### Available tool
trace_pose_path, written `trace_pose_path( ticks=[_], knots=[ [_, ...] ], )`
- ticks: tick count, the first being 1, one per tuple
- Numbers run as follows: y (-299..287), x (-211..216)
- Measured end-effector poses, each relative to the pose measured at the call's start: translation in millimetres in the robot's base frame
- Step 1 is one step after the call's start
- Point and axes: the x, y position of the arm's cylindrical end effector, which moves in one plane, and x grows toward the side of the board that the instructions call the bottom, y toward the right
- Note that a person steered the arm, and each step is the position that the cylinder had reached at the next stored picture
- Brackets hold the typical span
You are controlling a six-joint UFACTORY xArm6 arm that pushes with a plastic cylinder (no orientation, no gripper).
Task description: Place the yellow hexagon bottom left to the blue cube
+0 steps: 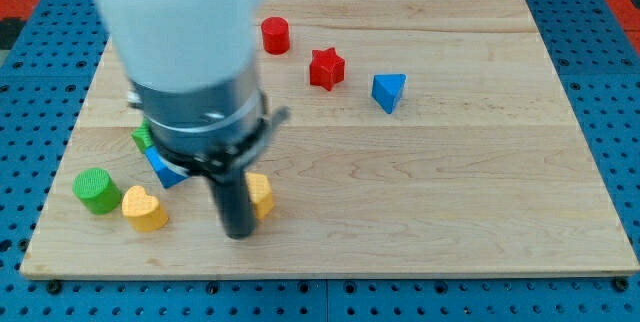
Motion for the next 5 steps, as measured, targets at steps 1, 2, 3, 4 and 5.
trace_pose_path(
  ticks=[1,2,3,4,5],
  knots=[
    [67,-1],
    [76,-24],
    [-3,-28],
    [67,-56],
    [182,-118]
  ],
)
